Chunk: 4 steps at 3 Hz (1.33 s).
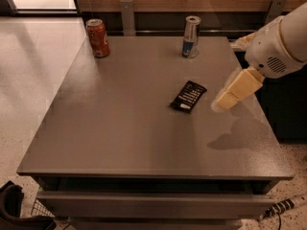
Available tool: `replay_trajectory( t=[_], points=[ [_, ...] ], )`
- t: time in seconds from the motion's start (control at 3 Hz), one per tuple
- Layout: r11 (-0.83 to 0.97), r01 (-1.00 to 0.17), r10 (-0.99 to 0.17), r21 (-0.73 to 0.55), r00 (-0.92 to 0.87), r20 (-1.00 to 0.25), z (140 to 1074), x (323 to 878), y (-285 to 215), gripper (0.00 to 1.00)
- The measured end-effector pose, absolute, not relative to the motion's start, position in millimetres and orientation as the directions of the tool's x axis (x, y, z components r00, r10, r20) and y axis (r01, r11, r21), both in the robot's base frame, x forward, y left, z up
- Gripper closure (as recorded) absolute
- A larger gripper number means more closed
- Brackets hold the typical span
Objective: Knock coke can over
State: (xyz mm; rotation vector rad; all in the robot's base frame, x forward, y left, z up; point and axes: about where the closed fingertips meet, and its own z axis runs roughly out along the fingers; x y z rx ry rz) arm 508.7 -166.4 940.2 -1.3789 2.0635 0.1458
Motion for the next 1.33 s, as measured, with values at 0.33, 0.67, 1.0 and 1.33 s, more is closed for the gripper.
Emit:
replay_trajectory(
  t=[0.33,0.67,1.0,1.33],
  points=[
    [0.484,-0.845,-0.673,-0.228,-0.193,-0.714,933,542,-132,0.0],
    [0.51,-0.836,-0.509,-0.203,-0.104,-0.855,933,575,-90,0.0],
    [0.542,-0.821,-0.328,-0.18,-0.009,-0.944,940,605,-48,0.0],
    [0.604,-0.778,-0.206,-0.173,0.057,-0.977,955,633,-21,0.0]
  ],
)
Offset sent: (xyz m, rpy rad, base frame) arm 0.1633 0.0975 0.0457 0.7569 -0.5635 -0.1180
